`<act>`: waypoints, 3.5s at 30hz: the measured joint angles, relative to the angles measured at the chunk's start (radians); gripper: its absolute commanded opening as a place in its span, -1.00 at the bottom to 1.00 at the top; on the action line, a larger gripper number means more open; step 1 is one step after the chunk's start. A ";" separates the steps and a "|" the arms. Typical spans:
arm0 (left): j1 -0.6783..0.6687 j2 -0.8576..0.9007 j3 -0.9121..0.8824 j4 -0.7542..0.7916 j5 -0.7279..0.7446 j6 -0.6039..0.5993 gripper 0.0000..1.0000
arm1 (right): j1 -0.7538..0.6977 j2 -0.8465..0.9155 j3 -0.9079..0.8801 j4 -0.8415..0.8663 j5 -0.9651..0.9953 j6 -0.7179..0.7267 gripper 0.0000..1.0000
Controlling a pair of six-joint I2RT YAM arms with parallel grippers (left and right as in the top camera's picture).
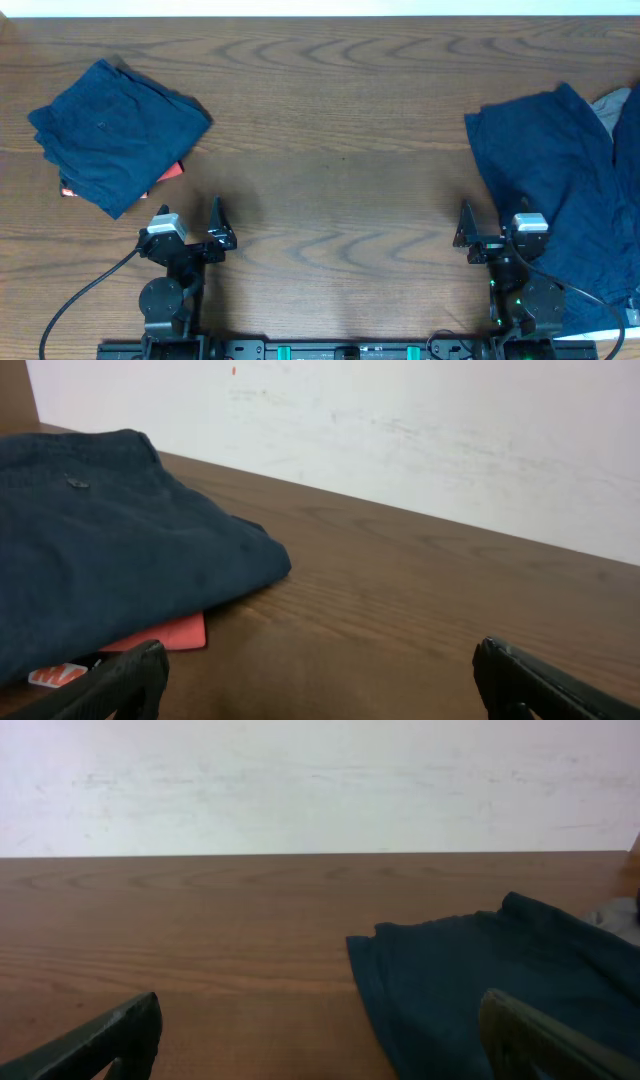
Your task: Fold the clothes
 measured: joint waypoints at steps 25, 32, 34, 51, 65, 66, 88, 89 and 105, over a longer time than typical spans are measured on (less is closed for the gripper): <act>0.000 0.000 0.000 0.000 0.000 0.000 0.96 | 0.000 0.000 0.000 0.000 0.000 0.000 0.98; 0.000 0.000 0.000 0.000 0.000 0.000 0.96 | 0.000 0.000 0.000 0.000 0.000 0.000 0.98; 0.000 0.000 0.000 0.000 0.000 0.000 0.96 | 0.000 0.000 0.000 0.000 0.000 0.000 0.99; 0.000 0.000 0.000 0.000 0.000 0.000 0.96 | 0.000 0.000 0.000 0.000 0.000 0.000 0.99; 0.000 0.000 0.000 0.000 0.000 0.000 0.96 | 0.000 0.000 0.000 0.000 0.000 0.000 0.98; 0.000 0.000 0.000 0.000 0.000 0.000 0.96 | 0.000 0.000 0.000 0.000 0.000 0.000 0.98; 0.000 0.000 0.000 0.003 0.000 0.000 0.96 | 0.000 0.000 0.000 0.000 0.000 0.000 0.98; 0.000 0.000 0.000 0.004 0.000 0.000 0.96 | 0.000 0.000 0.000 0.000 0.000 0.000 0.99; 0.000 0.130 0.112 -0.051 0.076 -0.080 0.96 | 0.000 0.056 0.037 -0.056 -0.033 0.033 0.98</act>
